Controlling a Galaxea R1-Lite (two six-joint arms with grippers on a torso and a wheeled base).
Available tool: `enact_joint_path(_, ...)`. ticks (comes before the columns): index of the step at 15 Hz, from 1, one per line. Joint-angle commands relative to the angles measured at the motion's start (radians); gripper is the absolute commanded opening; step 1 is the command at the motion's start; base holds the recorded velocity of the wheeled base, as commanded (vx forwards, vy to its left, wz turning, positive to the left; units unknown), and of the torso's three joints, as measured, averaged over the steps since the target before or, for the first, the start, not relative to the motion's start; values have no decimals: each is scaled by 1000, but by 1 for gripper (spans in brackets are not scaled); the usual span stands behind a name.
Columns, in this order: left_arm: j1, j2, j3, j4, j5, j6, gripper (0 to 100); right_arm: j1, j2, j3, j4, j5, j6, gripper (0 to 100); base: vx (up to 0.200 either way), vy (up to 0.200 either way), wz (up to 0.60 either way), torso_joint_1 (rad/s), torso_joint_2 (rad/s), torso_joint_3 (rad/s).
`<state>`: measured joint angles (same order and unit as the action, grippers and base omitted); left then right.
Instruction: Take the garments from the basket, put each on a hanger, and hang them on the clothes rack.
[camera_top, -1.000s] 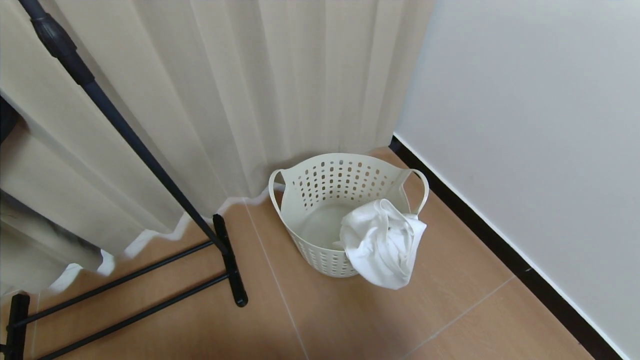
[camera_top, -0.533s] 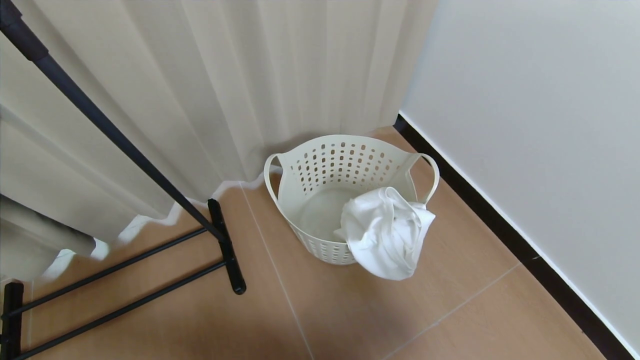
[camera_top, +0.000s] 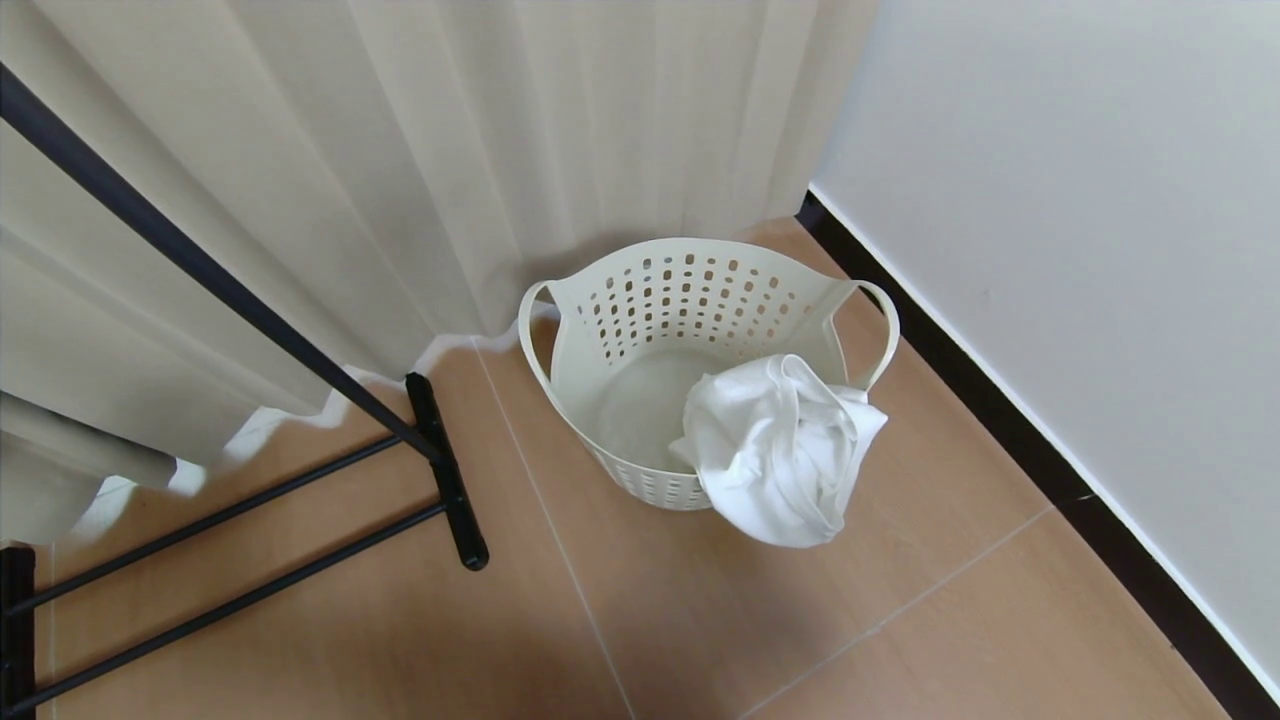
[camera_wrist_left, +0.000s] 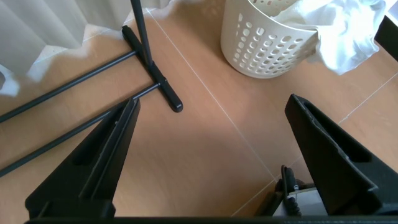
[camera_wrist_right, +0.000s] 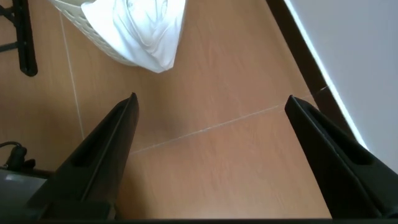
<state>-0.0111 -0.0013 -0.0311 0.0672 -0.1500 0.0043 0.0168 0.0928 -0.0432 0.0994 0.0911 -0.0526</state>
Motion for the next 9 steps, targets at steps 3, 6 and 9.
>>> enact_joint_path(3,0,1,0,0,0,-1,100,68,222,-3,-104,7,-3,100,0,0,0,0,0,0)
enact_joint_path(6,0,1,0,0,-2,-1,100,80,455,-24,-297,9,-15,100,0,0,0,0,0,0)
enact_joint_path(9,0,1,0,0,0,0,100,149,593,-139,-306,6,-78,100,0,0,0,0,0,0)
